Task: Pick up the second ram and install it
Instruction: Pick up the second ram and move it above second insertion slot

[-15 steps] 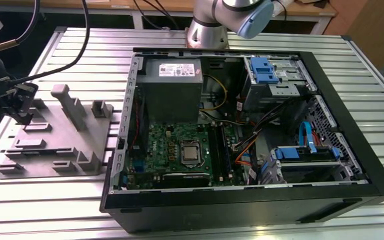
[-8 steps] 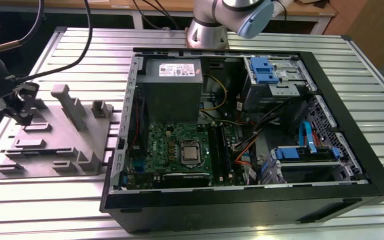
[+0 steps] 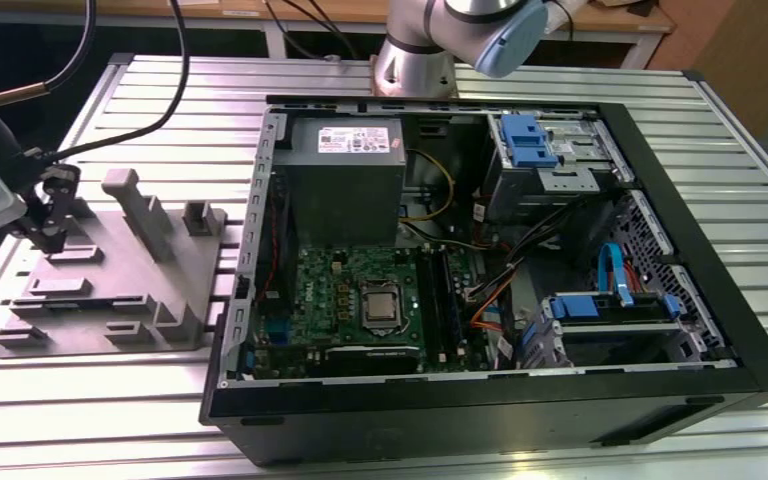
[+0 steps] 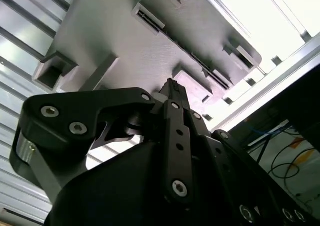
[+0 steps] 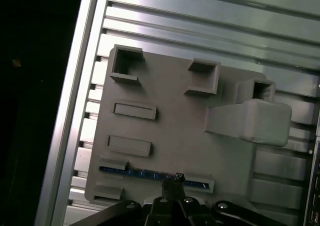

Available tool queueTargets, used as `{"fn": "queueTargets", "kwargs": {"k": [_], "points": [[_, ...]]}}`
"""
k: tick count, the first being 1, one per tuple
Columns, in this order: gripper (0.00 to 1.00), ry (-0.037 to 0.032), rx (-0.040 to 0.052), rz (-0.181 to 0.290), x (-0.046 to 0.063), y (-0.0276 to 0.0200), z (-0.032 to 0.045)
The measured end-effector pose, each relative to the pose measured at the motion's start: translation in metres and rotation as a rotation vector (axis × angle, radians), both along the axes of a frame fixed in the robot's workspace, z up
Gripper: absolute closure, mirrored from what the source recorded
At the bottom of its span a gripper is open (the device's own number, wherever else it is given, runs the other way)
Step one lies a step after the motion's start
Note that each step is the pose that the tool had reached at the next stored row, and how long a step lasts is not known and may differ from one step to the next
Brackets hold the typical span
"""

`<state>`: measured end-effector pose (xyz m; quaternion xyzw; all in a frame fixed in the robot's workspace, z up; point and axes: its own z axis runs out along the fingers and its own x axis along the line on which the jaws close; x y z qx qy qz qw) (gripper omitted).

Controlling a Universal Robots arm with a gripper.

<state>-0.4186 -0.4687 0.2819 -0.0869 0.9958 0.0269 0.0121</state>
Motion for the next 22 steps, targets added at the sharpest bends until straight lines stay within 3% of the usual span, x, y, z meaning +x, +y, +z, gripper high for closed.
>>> {"fn": "queueTargets", "kwargs": {"k": [18, 22], "points": [[0.9, 0.0, 0.0, 0.167, 0.0, -0.0008, -0.0099], [0.9, 0.0, 0.0, 0.228, 0.0, -0.0008, -0.013]]}}
